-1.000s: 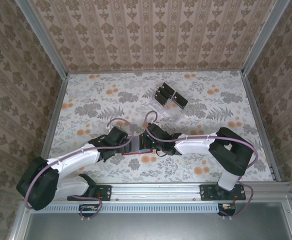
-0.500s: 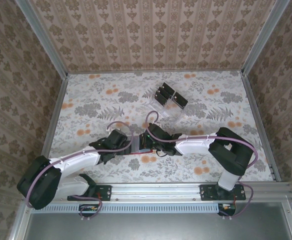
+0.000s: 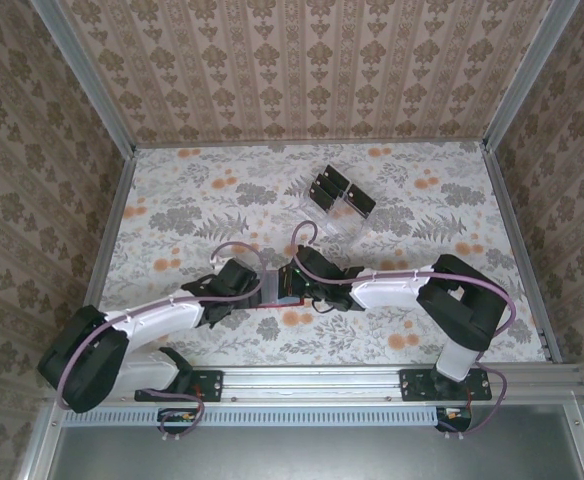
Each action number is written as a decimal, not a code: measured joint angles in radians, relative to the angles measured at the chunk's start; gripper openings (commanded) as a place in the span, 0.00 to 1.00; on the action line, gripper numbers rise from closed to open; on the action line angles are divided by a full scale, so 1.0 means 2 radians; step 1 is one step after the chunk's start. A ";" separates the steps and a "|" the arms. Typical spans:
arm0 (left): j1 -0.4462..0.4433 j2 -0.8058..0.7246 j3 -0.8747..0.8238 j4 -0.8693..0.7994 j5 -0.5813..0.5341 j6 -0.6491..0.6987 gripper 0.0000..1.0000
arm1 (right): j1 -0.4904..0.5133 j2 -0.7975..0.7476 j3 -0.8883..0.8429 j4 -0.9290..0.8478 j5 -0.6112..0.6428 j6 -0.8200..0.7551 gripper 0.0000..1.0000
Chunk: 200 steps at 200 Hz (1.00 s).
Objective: Put the credit cards into the card holder
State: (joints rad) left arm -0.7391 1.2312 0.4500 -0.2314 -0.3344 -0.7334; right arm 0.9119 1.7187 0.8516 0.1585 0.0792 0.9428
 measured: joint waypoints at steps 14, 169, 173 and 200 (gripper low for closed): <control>0.000 0.000 0.000 -0.001 -0.001 -0.004 1.00 | -0.003 -0.003 -0.005 0.006 -0.006 -0.002 0.00; -0.007 -0.007 0.000 -0.021 -0.005 -0.034 1.00 | -0.013 -0.009 -0.079 0.199 -0.048 -0.010 0.00; -0.007 -0.007 0.000 -0.022 -0.005 -0.034 1.00 | -0.013 -0.006 -0.080 0.205 -0.048 -0.009 0.00; -0.007 -0.007 0.000 -0.022 -0.005 -0.034 1.00 | -0.013 0.012 -0.087 0.229 -0.056 0.001 0.00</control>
State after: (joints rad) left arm -0.7525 1.2175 0.4503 -0.2752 -0.3447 -0.8021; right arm 0.8860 1.7424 0.6785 0.6174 -0.0322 0.9447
